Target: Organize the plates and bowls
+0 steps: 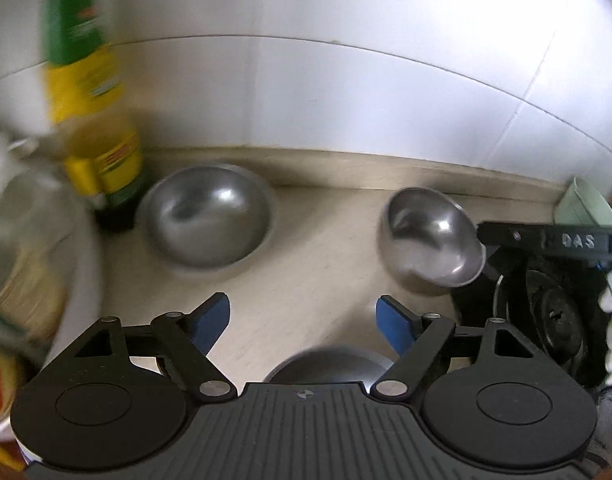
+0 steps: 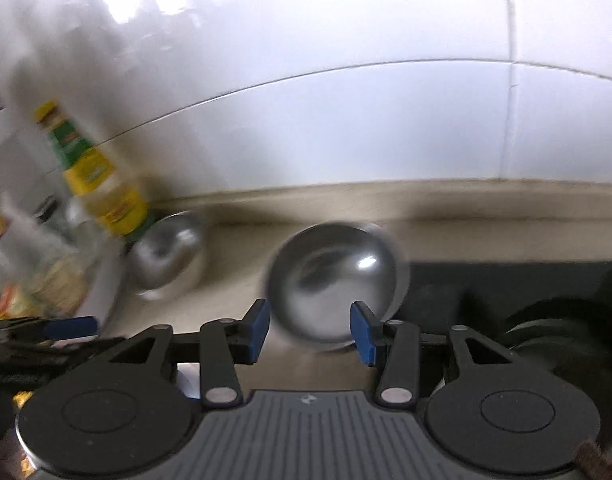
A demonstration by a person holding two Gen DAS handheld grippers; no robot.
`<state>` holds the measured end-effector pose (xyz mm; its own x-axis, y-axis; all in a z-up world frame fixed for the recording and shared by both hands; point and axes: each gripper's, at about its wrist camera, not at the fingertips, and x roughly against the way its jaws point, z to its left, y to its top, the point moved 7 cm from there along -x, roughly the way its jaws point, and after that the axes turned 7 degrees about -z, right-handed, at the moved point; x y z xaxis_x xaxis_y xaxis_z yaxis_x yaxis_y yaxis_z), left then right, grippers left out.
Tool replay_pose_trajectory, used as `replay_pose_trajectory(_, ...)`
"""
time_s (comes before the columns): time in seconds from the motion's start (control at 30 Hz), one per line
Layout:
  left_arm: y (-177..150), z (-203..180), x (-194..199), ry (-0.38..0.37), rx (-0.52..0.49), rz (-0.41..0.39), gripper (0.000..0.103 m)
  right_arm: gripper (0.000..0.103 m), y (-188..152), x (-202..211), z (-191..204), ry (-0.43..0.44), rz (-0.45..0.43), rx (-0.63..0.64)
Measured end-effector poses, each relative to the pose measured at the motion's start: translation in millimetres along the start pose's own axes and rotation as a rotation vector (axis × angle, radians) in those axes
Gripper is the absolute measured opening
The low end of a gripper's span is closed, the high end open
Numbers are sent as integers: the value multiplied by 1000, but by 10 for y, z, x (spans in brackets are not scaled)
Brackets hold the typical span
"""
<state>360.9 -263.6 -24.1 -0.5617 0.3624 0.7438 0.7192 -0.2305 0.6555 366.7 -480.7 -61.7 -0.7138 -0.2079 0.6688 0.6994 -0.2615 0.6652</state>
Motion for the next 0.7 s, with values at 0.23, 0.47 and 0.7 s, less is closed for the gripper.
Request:
replay_pose_trajectory(0.23,70,-379,-548,-55,-41,74,85,46,142,-301,-347,-31,32,-48)
replay_pose_trajectory(0.47,69,-442,-913,-75,-35,115,83,48,112,-471,-412,-3,70,-41)
replay_pose_trajectory(0.7,-2,-341,-1016,-77,-40,154,62,34,35,-582,-205,65,114,-1)
